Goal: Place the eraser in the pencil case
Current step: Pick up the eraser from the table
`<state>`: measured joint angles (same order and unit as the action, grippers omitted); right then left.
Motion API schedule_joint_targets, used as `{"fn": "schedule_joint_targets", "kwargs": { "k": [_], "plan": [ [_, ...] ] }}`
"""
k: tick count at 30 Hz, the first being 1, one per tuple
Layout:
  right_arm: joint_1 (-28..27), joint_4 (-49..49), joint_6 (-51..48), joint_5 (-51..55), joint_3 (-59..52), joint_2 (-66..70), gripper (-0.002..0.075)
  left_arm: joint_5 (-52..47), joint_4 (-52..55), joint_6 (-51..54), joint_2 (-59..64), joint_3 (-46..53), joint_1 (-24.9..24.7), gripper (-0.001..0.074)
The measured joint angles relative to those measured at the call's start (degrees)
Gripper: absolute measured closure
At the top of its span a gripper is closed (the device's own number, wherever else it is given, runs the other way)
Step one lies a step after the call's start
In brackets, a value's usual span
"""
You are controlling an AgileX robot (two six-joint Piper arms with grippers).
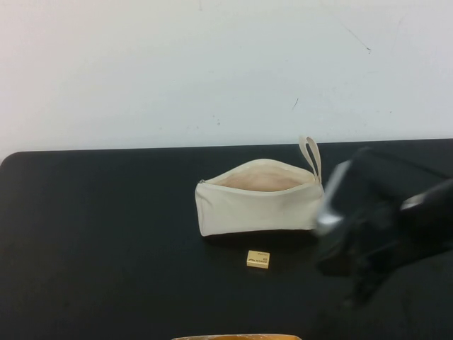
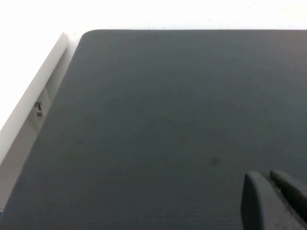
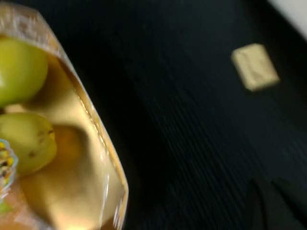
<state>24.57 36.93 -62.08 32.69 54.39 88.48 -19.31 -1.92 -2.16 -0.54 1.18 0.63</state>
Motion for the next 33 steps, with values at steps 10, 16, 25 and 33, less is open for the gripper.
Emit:
{"fn": "schedule_joint_targets", "kwargs": {
  "k": [10,16,25,33],
  "plan": [
    [9.0,-5.4,-1.0,-1.0,12.5,15.3,0.0388,0.0,0.0,0.1,0.0,0.0,0.0,0.0736],
    [10.3,-7.8,-2.3,-0.2,18.0,21.1,0.0253,0.0,0.0,0.1,0.0,0.0,0.0,0.0736],
    [10.4,-9.5,-4.8,-2.0,20.6,25.5,0.0243,0.0,0.0,0.1,0.0,0.0,0.0,0.0736],
    [10.4,-11.7,-5.3,-8.0,20.6,27.7,0.0243,0.0,0.0,0.1,0.0,0.0,0.0,0.0736]
  ]
}}
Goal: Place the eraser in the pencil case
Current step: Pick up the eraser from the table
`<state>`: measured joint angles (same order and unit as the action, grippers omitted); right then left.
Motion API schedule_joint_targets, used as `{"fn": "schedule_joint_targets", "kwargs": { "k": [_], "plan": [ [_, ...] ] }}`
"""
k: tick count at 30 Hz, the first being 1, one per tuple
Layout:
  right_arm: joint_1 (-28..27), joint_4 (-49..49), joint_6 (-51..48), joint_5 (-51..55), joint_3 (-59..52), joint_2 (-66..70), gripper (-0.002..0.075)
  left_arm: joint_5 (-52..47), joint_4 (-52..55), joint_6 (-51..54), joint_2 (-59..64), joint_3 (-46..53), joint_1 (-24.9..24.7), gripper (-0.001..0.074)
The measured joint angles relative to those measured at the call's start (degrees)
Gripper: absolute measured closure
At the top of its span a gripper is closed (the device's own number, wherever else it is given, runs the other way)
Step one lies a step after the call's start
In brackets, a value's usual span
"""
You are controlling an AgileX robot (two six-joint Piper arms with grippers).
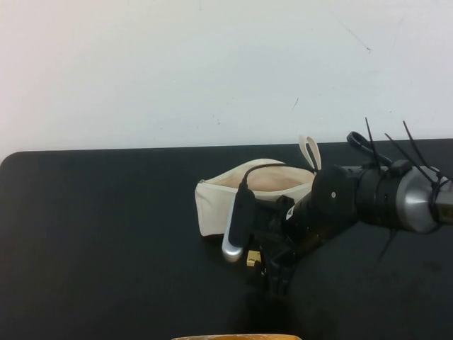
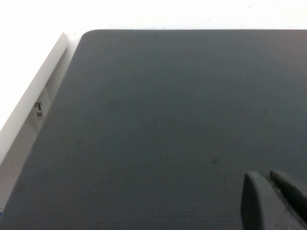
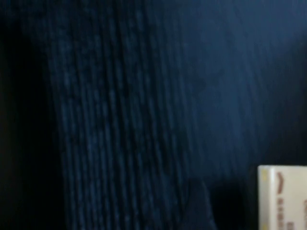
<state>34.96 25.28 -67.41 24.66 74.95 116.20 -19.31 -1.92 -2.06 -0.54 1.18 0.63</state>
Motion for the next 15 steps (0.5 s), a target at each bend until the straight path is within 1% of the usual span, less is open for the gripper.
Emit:
{"fn": "schedule_joint_targets", "kwargs": {
  "k": [8,15],
  "plan": [
    [0.0,0.3,0.0,-2.0,0.0,0.0,0.0251,0.0,0.0,-0.1,0.0,0.0,0.0,0.0736],
    [0.0,0.9,0.0,-2.0,0.0,0.2,0.0307,0.0,0.0,-0.1,0.0,0.0,0.0,0.0736]
  ]
}}
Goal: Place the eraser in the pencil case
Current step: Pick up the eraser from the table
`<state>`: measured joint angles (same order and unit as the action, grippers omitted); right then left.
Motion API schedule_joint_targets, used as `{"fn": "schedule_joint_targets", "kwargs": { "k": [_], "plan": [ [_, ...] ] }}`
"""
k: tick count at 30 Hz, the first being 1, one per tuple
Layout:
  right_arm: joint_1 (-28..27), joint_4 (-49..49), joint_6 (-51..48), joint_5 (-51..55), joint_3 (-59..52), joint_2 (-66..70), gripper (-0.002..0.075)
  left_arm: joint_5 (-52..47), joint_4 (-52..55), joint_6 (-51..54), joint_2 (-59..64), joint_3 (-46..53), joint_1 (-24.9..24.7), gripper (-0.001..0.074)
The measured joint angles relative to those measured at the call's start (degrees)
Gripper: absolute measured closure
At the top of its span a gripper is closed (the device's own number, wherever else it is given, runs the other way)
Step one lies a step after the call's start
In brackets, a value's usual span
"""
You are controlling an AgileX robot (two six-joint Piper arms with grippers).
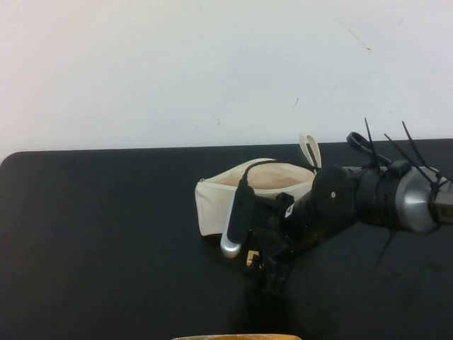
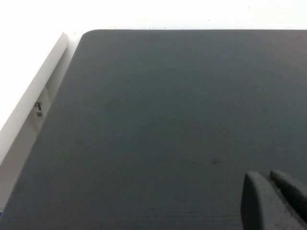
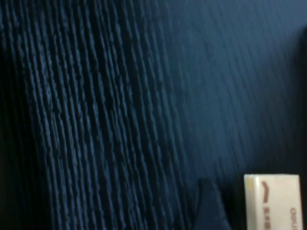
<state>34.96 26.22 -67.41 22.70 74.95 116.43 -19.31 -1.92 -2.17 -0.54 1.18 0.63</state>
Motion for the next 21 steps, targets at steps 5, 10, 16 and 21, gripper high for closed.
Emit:
{"fn": "schedule_joint_targets", "kwargs": {
  "k": [5,10,16,21],
  "plan": [
    [0.0,0.0,0.0,-0.3,0.1,1.2,0.0316,0.0,0.0,0.0,0.0,0.0,0.0,0.0736],
    [0.0,0.4,1.2,-1.2,0.5,2.4,0.0317,0.0,0.0,0.0,0.0,0.0,0.0,0.0736],
    [0.0,0.8,1.4,-1.3,0.6,2.5,0.0323,0.0,0.0,0.1,0.0,0.0,0.0,0.0736],
    [0.0,1.2,1.8,0.3,0.6,2.5,0.0446,0.0,0.0,0.1,0.0,0.0,0.0,0.0736]
  ]
}}
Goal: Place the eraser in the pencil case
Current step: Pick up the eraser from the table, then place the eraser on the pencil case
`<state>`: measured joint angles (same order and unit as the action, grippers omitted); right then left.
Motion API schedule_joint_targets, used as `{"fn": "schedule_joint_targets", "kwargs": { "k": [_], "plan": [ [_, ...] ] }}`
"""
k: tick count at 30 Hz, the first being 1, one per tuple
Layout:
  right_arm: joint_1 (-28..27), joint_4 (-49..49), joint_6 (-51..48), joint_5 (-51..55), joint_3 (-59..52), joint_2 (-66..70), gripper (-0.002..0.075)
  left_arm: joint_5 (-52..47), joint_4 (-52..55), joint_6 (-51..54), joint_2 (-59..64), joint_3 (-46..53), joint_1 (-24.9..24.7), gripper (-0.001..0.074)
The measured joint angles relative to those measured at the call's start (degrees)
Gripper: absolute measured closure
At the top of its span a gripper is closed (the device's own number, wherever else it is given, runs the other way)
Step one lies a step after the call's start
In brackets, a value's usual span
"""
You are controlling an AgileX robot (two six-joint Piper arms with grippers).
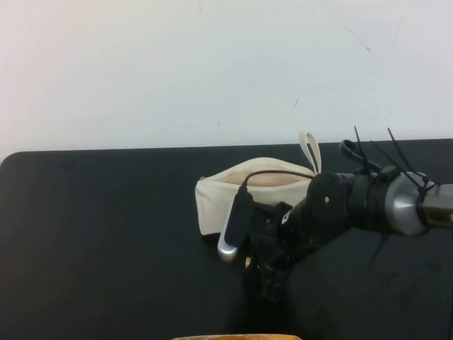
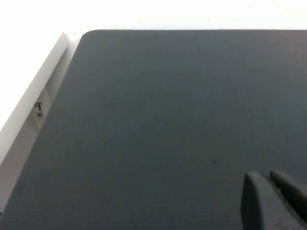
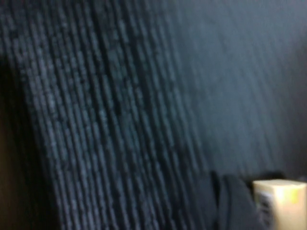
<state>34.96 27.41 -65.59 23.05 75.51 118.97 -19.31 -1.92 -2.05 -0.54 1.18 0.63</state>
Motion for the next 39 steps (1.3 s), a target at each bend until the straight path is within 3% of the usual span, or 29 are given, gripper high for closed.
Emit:
{"fn": "schedule_joint_targets", "kwargs": {
  "k": [4,12,18,27,36,39],
  "plan": [
    [0.1,0.0,0.2,1.4,0.0,0.0,0.0612,0.0,0.0,0.0,0.0,0.0,0.0,0.0736],
    [0.1,0.3,2.5,6.5,-0.1,-3.3,0.0607,0.0,0.0,0.0,0.0,0.0,0.0,0.0736],
    [0.1,0.9,2.7,6.7,-0.1,-14.0,0.0608,0.0,0.0,0.0,0.0,0.0,0.0,0.0736],
    [0.1,0.9,2.7,-14.5,-0.1,-21.8,0.0608,0.0,0.0,0.0,0.0,0.0,0.0,0.0736],
    [-1.4,18.2,2.7,-21.8,-0.5,-13.0,0.0607,0.0,0.0,0.0,0.0,0.0,0.0,0.0736],
    [-1.6,21.5,2.7,-22.0,-0.6,-12.5,0.0564,0.0,0.0,0.0,0.0,0.0,0.0,0.0736]
  ]
}}
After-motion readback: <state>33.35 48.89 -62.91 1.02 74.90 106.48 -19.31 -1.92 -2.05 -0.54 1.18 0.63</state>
